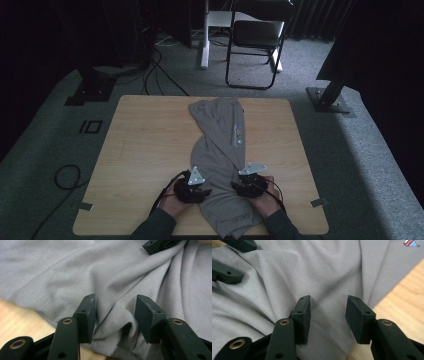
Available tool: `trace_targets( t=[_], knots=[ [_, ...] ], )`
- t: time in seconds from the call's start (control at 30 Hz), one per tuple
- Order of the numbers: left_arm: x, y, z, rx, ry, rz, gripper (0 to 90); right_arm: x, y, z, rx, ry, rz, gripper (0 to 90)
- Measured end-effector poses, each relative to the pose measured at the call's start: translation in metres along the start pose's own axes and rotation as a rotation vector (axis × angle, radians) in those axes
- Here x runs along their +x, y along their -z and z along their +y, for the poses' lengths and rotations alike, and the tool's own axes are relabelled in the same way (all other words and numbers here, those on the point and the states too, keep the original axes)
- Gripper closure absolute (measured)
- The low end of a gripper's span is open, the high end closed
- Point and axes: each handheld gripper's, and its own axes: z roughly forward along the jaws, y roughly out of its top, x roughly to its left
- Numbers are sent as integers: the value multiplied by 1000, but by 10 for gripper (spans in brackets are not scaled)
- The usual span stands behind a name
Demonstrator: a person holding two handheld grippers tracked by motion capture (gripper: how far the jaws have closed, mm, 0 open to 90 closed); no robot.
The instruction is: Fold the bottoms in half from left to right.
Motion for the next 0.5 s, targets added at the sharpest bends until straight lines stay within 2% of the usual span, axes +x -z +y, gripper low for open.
trace_targets(
  t=[0.03, 0.1, 0.17, 0.2, 0.27, 0.37, 0.43, 0.5],
  knots=[
    [-1, 2, -2, 1, 8, -26, 533, 2, 1, -1, 3, 6, 6, 552],
    [-2, 6, -6, -9, 51, -99, 547, 9, 4, -3, 15, 10, 25, 567],
    [-2, 8, -8, -9, 65, -125, 557, 15, 6, -3, 34, 21, 44, 589],
    [-2, 9, -8, -4, 57, -124, 564, 17, 7, -2, 42, 21, 53, 596],
    [-1, 10, -5, -1, 44, -95, 567, 18, 7, 0, 42, 34, 66, 609],
    [7, 14, 2, -41, 57, -29, 567, 12, 6, 11, -8, 31, 25, 629],
    [18, 14, 10, -66, 80, 48, 569, 6, 4, 22, -58, 43, 18, 641],
    [27, 10, 15, -67, 91, 125, 569, -1, -2, 38, -86, 61, 0, 656]
  ],
)
